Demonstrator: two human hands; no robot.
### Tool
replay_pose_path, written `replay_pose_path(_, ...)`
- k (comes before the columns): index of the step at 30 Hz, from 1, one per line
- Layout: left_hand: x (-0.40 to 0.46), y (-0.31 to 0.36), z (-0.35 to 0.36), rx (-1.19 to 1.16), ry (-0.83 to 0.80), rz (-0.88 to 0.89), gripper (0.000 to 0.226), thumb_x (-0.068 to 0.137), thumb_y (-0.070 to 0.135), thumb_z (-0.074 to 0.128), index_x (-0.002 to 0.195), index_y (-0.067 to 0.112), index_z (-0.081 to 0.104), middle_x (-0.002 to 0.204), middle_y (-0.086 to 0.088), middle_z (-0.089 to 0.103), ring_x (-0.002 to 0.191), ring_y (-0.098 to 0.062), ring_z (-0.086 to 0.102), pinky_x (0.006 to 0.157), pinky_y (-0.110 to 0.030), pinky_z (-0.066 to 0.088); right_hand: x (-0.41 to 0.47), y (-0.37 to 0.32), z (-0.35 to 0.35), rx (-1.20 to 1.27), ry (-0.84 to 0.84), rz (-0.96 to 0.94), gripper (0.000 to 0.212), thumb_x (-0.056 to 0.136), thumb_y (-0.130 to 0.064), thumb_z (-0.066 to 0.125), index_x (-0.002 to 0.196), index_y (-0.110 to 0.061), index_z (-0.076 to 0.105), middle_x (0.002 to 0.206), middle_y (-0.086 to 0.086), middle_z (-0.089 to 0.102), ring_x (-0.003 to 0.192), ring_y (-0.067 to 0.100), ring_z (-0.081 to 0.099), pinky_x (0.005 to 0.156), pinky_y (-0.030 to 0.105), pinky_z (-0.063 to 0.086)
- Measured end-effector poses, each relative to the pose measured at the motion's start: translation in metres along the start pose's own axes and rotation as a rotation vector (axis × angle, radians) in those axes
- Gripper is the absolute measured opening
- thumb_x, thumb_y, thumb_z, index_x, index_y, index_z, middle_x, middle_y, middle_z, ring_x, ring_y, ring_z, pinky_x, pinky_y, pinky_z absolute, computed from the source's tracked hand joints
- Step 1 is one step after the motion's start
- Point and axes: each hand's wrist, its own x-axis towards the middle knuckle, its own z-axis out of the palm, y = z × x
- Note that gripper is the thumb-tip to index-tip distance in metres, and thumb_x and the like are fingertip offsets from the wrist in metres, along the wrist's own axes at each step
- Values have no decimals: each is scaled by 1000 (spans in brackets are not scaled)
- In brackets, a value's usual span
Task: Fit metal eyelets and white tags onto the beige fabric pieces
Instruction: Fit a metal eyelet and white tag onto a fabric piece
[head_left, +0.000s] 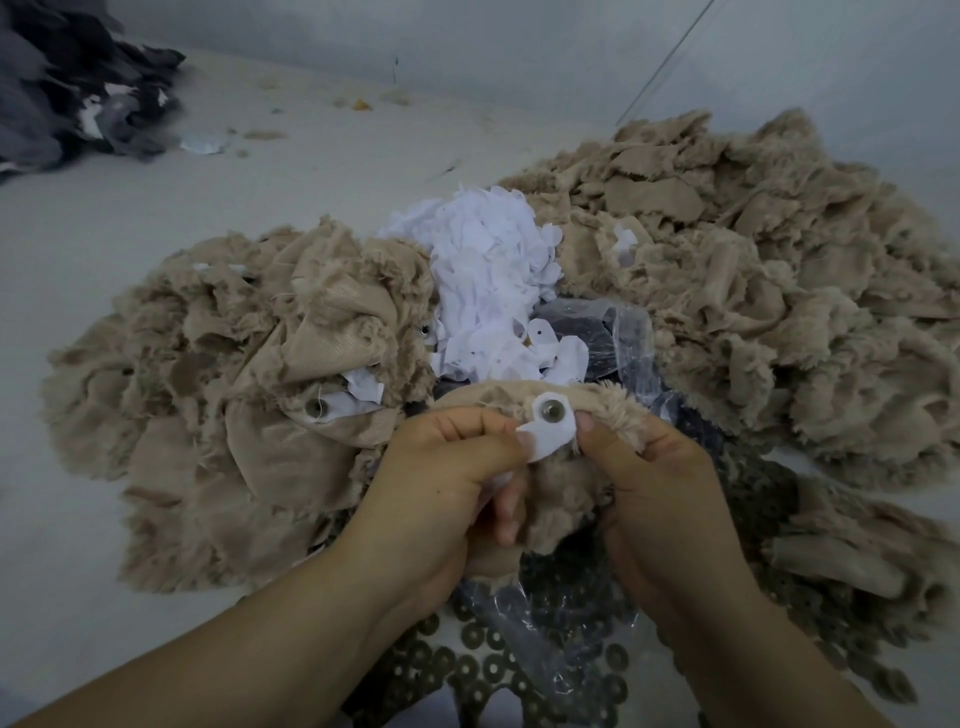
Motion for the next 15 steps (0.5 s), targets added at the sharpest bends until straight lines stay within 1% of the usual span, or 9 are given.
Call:
replay_pose_path(3, -1, 0, 1, 6, -56, -38, 31, 88, 6, 61, 57, 8, 62, 46, -15, 50, 35, -23, 45, 43, -23, 37, -1, 0, 0, -17, 11, -3, 32, 81, -21, 69, 106, -1, 73, 104, 22, 73, 96, 40, 71, 88, 50, 56)
replay_pose_path(5, -2, -1, 2, 15, -88, -69, 33, 89, 6, 61, 57, 8, 65, 50, -16, 57, 37, -24, 50, 46, -26, 43, -2, 0, 0, -40, 14, -12, 33, 81, -23, 70, 106, -2, 73, 101, 24, 73, 88, 39, 71, 82, 49, 56)
replay_pose_path(6, -2, -1, 2, 23, -100, -87, 33, 90, 4, 60, 58, 8, 67, 53, -17, 59, 38, -25, 52, 46, -27, 45, -2, 0, 0, -47, 18, -17, 32, 81, -24, 70, 105, -2, 74, 100, 23, 73, 86, 39, 71, 79, 48, 57)
replay_pose_path(8, -2, -1, 2, 51, -119, -109, 29, 90, 1, 61, 62, 10, 68, 58, -19, 62, 41, -25, 54, 47, -27, 47, -2, 0, 0, -59, 29, -25, 28, 81, -24, 69, 101, -5, 75, 99, 21, 74, 87, 39, 71, 78, 48, 58)
replay_pose_path(9, -2, -1, 2, 70, -121, -122, 27, 89, 2, 63, 63, 10, 68, 60, -19, 63, 41, -25, 55, 46, -26, 47, -2, -1, 1, -60, 33, -30, 27, 81, -25, 69, 100, -6, 76, 98, 21, 75, 87, 39, 72, 77, 48, 59)
replay_pose_path(11, -3, -1, 1, 117, -130, -166, 24, 87, 7, 68, 64, 12, 68, 62, -19, 66, 43, -25, 58, 45, -25, 48, -2, -2, 1, -66, 42, -46, 27, 81, -26, 69, 99, -8, 76, 97, 19, 75, 86, 36, 73, 74, 44, 59)
replay_pose_path(13, -5, -2, 2, 147, -136, -167, 25, 87, 10, 69, 63, 15, 68, 65, -20, 68, 44, -25, 60, 43, -24, 48, -2, -2, 1, -74, 61, -50, 21, 85, -23, 67, 98, -9, 77, 97, 17, 76, 87, 35, 73, 72, 41, 59)
replay_pose_path(15, -5, -4, 2, 159, -96, -119, 27, 88, 8, 69, 63, 17, 70, 65, -21, 68, 44, -25, 61, 43, -25, 49, -1, -1, 0, -41, 79, -28, 17, 92, -15, 62, 100, -8, 76, 99, 17, 75, 91, 35, 73, 76, 43, 60)
